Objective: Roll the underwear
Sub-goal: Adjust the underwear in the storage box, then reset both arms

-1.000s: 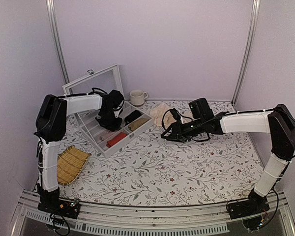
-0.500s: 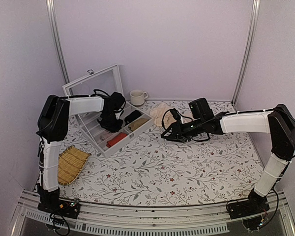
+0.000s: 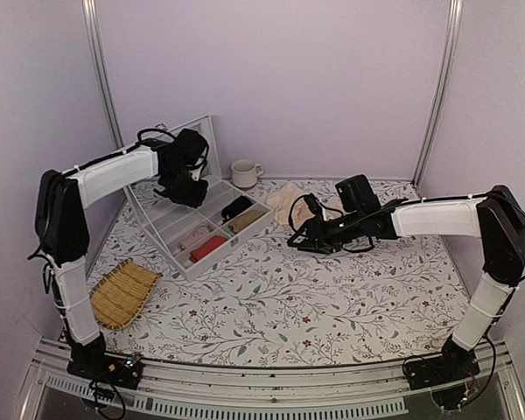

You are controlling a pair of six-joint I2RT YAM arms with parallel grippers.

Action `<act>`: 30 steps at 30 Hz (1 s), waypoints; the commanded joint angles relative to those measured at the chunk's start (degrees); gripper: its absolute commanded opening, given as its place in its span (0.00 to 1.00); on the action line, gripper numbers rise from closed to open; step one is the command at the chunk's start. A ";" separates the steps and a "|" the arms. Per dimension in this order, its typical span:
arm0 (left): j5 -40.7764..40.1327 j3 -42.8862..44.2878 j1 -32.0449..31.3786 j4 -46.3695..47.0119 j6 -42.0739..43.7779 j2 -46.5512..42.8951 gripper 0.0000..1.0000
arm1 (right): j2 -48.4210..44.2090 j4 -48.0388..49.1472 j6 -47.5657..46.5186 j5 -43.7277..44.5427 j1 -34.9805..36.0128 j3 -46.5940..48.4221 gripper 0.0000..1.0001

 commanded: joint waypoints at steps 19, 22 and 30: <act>5.44 -26.40 0.66 25.65 -6.32 -34.55 0.99 | -7.01 -4.68 0.41 8.84 -1.16 1.78 1.00; 5.08 -27.72 0.57 26.80 -7.07 -35.77 1.00 | -8.41 -4.56 1.01 10.31 -1.18 1.48 1.00; 5.60 -29.93 0.42 29.83 -7.09 -37.13 1.00 | -12.34 -3.35 2.33 13.16 -1.16 0.41 1.00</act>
